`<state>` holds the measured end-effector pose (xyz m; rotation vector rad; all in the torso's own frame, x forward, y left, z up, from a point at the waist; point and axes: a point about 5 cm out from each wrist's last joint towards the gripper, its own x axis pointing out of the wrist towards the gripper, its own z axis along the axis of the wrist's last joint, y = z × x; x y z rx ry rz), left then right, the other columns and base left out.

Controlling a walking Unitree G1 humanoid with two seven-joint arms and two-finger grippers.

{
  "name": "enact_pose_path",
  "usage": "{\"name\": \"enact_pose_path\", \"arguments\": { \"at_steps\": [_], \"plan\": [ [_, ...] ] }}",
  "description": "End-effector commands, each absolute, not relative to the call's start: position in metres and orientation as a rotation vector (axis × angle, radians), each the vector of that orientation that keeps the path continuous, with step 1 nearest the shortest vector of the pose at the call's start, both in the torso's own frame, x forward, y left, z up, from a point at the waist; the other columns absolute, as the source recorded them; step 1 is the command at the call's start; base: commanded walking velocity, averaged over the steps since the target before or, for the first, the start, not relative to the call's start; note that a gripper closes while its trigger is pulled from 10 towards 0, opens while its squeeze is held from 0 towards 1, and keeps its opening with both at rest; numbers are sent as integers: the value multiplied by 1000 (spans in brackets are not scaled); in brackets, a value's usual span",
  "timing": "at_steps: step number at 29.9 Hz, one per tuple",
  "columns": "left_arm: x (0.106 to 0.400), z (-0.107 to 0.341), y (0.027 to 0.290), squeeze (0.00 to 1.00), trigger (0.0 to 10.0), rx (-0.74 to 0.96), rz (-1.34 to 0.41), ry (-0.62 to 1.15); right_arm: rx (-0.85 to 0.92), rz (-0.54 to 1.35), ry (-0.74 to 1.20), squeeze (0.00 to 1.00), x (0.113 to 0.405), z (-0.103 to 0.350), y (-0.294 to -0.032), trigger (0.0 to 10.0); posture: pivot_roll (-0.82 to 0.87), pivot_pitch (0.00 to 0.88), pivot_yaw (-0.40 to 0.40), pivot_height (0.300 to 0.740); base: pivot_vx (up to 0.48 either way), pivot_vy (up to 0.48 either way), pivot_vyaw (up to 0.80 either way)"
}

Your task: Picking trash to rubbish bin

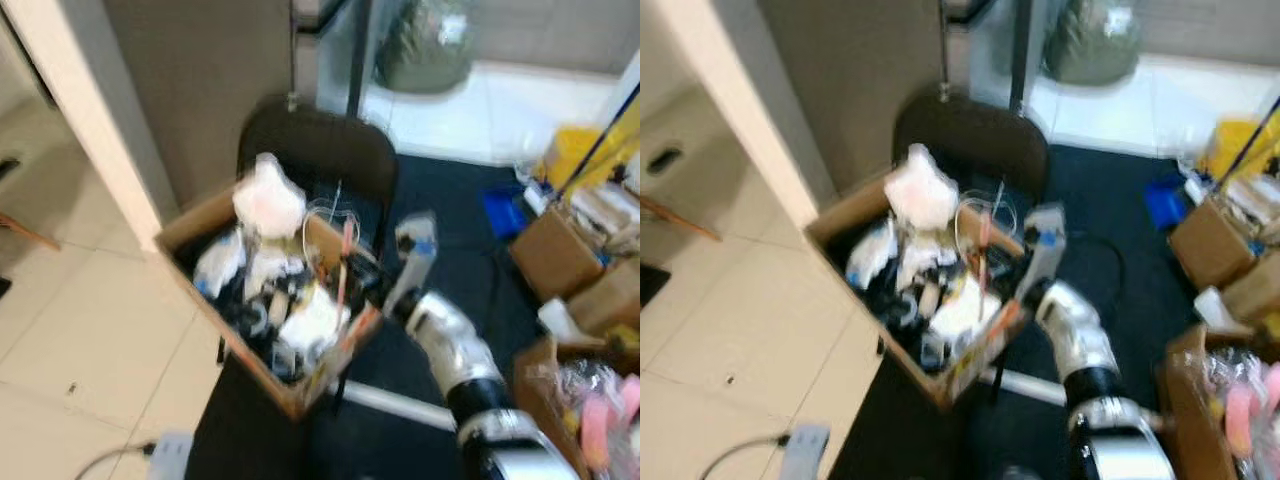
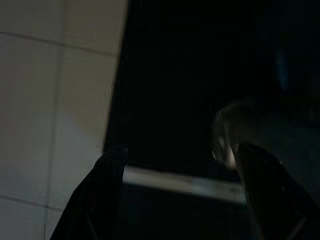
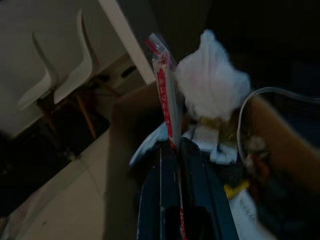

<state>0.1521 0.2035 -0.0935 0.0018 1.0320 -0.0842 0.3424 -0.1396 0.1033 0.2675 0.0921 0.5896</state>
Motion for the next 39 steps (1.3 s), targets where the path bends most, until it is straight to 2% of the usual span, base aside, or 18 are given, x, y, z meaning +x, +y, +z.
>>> {"name": "enact_pose_path", "arguments": {
  "at_steps": [1, 8, 9, 10, 15, 16, 22, 29, 30, 34, 39],
  "plan": [
    [141, -98, 202, 0, 10000, -1, -90, 1074, 266, 577, 105, 0, 341, 99, -141, 10000, -20, 81, 46, 740, 345, 0, 0],
    [143, -97, 203, 0, 10000, 3, -81, 1067, 251, 578, 117, 0, 342, 99, -139, 10000, -20, 81, 46, 740, 272, 0, 0],
    [143, -97, 203, 0, 10000, -3, -72, 1066, 238, 594, 135, 0, 341, 97, -137, 10000, -20, 81, 46, 740, 0, 0, 0],
    [143, -98, 203, 0, 10000, -3, -67, 1069, 141, 642, 194, 0, 336, 88, -132, 10000, -20, 81, 46, 740, 0, 0, 0],
    [142, -98, 203, 0, 10000, -5, -68, 1072, 89, 665, 226, 0, 333, 83, -130, 10000, -20, 81, 46, 740, 0, 0, 0],
    [141, -98, 202, 0, 10000, -8, -72, 1075, 79, 648, 239, 1000, 333, 81, -130, 10000, -19, 84, 47, 740, 0, 0, 0],
    [140, -99, 200, 0, 10000, -3, -79, 1083, 84, 609, 215, 1000, 337, 85, -131, 10000, -19, 84, 47, 740, 0, 0, 0],
    [139, -99, 201, 0, 10000, 10, -68, 1087, 255, 467, 107, 1000, 348, 103, -150, 10000, -19, 84, 47, 740, 0, 0, 0],
    [139, -99, 202, 0, 10000, 12, -65, 1088, 296, 459, 93, 0, 349, 106, -153, 10000, -19, 84, 47, 740, 0, 0, 0],
    [138, -100, 202, 0, 10000, 11, -62, 1097, 399, 539, 53, 0, 344, 113, -157, 10000, -19, 84, 47, 740, 0, 0, 0],
    [138, -101, 200, 0, 10000, 19, -62, 1109, 425, 676, 43, 0, 333, 114, -142, 10000, -19, 84, 47, 740, -153, 0, 0]
  ]
}}
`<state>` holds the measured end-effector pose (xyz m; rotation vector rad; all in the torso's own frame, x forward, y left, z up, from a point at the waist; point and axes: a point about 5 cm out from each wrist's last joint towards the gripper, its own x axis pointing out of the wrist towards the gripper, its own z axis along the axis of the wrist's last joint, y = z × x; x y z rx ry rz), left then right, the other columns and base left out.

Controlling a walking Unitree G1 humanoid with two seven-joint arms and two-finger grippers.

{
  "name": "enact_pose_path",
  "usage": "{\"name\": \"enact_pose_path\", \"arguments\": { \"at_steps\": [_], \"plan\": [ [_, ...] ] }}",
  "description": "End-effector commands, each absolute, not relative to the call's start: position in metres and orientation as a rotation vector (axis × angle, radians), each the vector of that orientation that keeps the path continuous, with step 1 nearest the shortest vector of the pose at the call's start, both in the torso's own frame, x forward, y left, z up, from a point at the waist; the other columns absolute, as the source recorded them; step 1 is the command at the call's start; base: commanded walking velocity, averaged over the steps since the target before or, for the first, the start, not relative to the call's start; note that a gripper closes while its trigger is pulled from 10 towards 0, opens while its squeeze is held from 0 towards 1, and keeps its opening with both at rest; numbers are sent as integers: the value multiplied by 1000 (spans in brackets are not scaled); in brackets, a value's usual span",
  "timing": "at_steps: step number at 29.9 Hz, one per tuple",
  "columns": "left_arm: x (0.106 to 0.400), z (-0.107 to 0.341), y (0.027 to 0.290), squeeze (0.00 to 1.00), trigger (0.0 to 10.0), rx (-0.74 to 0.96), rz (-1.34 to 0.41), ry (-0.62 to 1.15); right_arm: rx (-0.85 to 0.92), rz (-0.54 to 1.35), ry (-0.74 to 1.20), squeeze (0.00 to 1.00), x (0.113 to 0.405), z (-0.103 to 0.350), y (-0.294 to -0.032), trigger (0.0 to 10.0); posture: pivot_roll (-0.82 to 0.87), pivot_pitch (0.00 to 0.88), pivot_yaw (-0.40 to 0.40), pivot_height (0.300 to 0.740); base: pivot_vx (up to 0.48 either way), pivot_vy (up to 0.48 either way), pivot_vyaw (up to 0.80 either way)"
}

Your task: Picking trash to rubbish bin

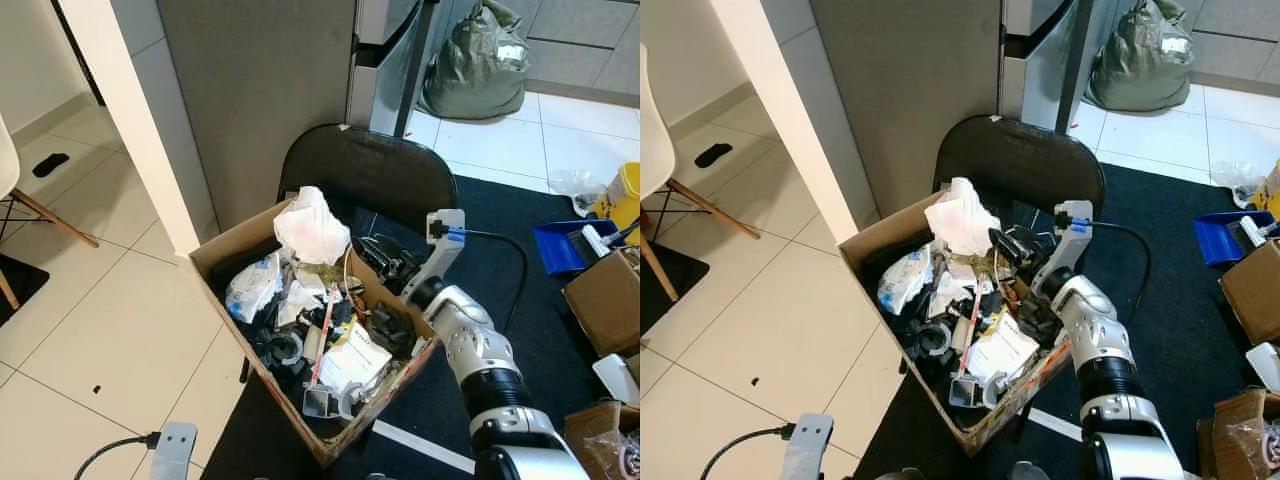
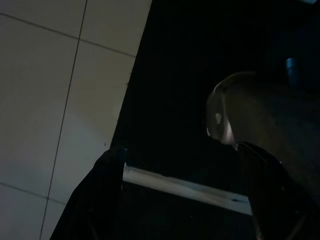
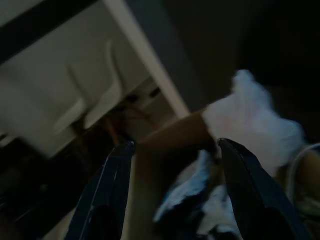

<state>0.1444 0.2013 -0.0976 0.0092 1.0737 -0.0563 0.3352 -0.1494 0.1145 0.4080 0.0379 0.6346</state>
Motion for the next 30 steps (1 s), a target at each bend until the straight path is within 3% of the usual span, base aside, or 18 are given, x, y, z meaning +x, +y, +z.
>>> {"name": "enact_pose_path", "arguments": {
  "at_steps": [1, 9, 19, 23, 30],
  "plan": [
    [138, -101, 199, 0, 10000, 23, -63, 1110, 426, 689, 43, 0, 332, 114, -140, 10000, -19, 84, 47, 740, -435, 0, 0],
    [139, -100, 199, 0, 10000, 36, -72, 1106, 492, 765, 19, 0, 326, 120, -139, 10000, -19, 84, 47, 740, -468, 0, 0],
    [138, -101, 200, 0, 10000, 46, -72, 1110, 500, 843, 35, 0, 312, 119, -154, 10000, -19, 84, 47, 740, -477, 0, 0],
    [138, -101, 199, 0, 10000, 46, -76, 1108, 474, 805, 75, 0, 308, 108, -166, 10000, -19, 84, 47, 740, -480, 0, 0],
    [139, -100, 198, 0, 10000, 53, -85, 1109, 443, 444, 323, 0, 289, 45, -219, 10000, -34, 86, 55, 740, -474, 0, 0]
  ]
}}
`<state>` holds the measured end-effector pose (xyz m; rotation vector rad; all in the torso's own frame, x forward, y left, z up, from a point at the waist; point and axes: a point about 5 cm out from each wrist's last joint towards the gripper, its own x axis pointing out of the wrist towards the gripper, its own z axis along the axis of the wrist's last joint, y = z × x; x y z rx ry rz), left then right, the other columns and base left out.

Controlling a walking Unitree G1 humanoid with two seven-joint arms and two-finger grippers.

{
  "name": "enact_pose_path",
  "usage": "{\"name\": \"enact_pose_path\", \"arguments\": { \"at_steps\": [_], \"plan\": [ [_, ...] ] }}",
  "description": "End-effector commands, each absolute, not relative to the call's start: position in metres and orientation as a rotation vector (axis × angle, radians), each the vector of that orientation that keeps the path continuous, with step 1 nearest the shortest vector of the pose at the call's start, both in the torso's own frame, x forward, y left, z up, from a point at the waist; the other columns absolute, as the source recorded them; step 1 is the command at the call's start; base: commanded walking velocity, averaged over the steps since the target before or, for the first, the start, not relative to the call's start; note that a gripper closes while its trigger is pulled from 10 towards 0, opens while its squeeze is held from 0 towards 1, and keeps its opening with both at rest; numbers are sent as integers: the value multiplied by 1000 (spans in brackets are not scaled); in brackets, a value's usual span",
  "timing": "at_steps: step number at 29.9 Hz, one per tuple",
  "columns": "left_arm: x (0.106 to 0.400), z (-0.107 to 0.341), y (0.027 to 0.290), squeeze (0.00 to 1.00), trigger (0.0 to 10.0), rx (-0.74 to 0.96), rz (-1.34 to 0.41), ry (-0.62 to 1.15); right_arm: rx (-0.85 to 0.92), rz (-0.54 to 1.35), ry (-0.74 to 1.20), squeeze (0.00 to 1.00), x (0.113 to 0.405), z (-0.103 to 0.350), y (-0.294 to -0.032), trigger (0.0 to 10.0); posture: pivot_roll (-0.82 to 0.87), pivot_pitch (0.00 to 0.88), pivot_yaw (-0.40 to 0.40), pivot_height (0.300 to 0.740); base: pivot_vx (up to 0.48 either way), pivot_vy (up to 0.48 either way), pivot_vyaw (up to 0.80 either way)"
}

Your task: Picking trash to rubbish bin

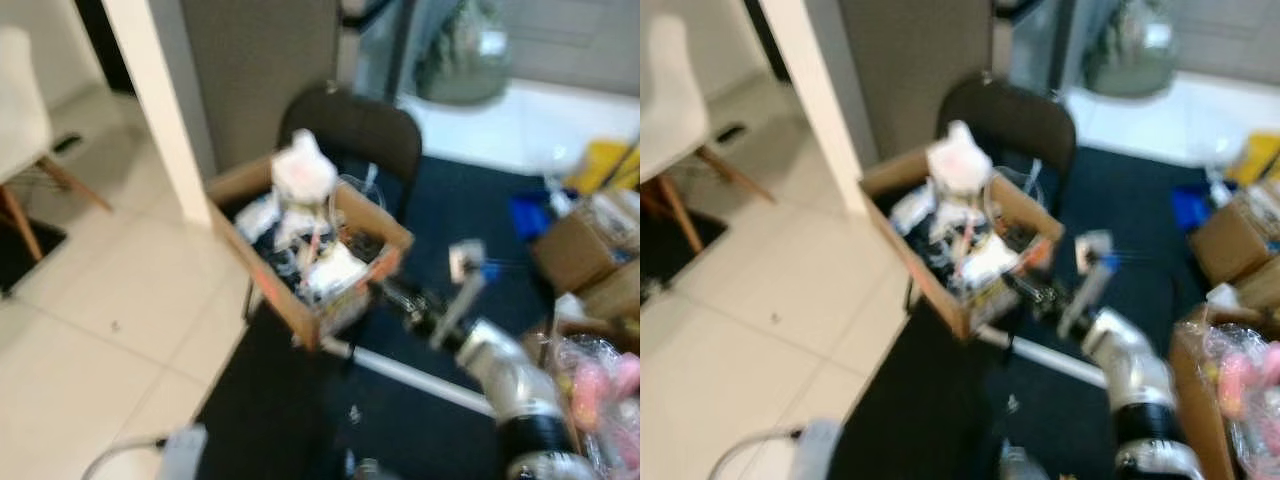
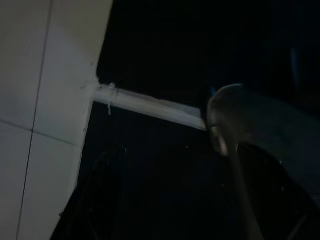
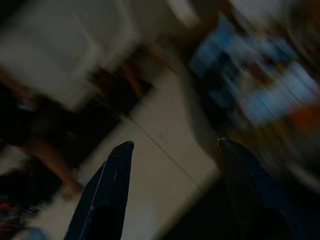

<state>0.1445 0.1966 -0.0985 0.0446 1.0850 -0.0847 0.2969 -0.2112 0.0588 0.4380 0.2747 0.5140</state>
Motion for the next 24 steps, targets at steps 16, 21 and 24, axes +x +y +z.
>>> {"name": "enact_pose_path", "arguments": {
  "at_steps": [16, 21, 24],
  "plan": [
    [141, -100, 197, 0, 10000, 65, -102, 1108, 341, -71, 968, 0, 173, -76, -235, 10000, -38, 73, 57, 740, -465, 0, 0],
    [141, -100, 196, 0, 10000, 63, -103, 1107, 331, -130, 1031, 0, 155, -86, -234, 10000, -38, 73, 57, 740, -461, 0, 0],
    [140, -100, 197, 0, 10000, 61, -102, 1109, 321, -159, 1051, 0, 150, -89, -232, 10000, -32, 75, 56, 740, -459, 0, 0]
  ]
}}
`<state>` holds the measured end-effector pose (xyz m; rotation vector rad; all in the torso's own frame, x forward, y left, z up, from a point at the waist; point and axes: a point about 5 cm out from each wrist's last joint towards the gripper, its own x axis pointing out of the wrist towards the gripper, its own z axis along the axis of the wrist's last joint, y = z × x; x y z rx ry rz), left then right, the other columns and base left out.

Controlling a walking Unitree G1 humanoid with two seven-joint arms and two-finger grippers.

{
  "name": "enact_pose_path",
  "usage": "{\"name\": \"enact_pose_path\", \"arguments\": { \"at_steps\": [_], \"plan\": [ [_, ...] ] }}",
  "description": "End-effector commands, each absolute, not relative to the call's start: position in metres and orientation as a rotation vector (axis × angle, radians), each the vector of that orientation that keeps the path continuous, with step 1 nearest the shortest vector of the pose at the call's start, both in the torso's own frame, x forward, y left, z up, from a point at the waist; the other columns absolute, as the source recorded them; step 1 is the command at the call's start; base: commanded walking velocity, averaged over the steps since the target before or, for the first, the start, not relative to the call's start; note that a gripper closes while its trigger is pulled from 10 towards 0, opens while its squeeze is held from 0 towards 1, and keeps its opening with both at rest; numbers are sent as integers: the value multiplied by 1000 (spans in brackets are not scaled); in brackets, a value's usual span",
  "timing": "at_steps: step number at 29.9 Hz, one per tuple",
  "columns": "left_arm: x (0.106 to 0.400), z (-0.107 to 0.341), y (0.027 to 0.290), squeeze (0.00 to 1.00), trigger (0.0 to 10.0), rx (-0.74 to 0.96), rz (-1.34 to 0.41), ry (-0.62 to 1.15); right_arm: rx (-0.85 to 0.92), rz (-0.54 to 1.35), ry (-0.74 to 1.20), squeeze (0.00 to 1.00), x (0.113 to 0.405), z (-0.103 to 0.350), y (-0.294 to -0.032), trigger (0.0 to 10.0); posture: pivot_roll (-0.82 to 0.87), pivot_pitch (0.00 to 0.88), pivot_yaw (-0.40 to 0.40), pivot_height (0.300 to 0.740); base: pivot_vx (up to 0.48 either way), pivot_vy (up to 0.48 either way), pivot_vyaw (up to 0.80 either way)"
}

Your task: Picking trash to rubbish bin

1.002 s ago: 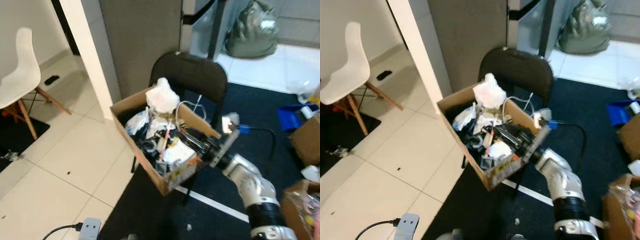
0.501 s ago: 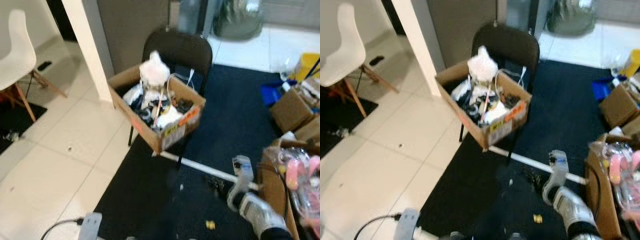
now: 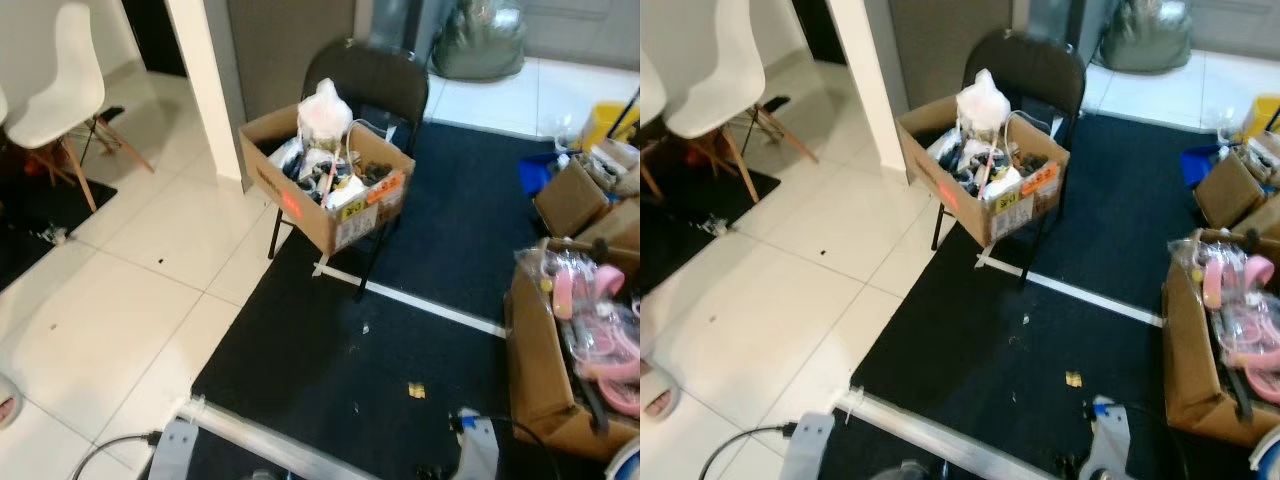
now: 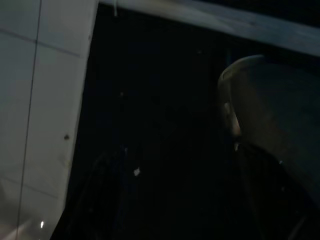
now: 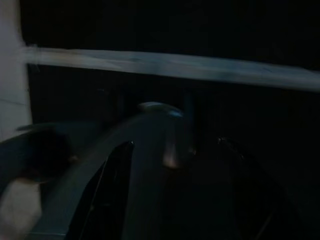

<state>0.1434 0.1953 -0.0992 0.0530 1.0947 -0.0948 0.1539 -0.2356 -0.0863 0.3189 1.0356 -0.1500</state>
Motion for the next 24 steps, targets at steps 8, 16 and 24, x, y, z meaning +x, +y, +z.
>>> {"name": "enact_pose_path", "arguments": {
  "at_steps": [8, 16, 24],
  "plan": [
    [132, -103, 197, 0, 10000, 54, -105, 1135, 270, -120, 1104, 0, 144, -93, -225, 10000, -32, 75, 56, 740, -322, 0, 0],
    [132, -103, 194, 0, 10000, 72, -136, 1135, 195, -107, 1119, 0, 145, -93, -229, 10000, -27, 68, 54, 740, 0, 0, 742],
    [135, -103, 187, 0, 10000, 235, -264, 1136, 26, -59, 1180, 0, 141, -94, -234, 10000, -36, 58, 53, 740, 0, 0, 777]
  ]
}}
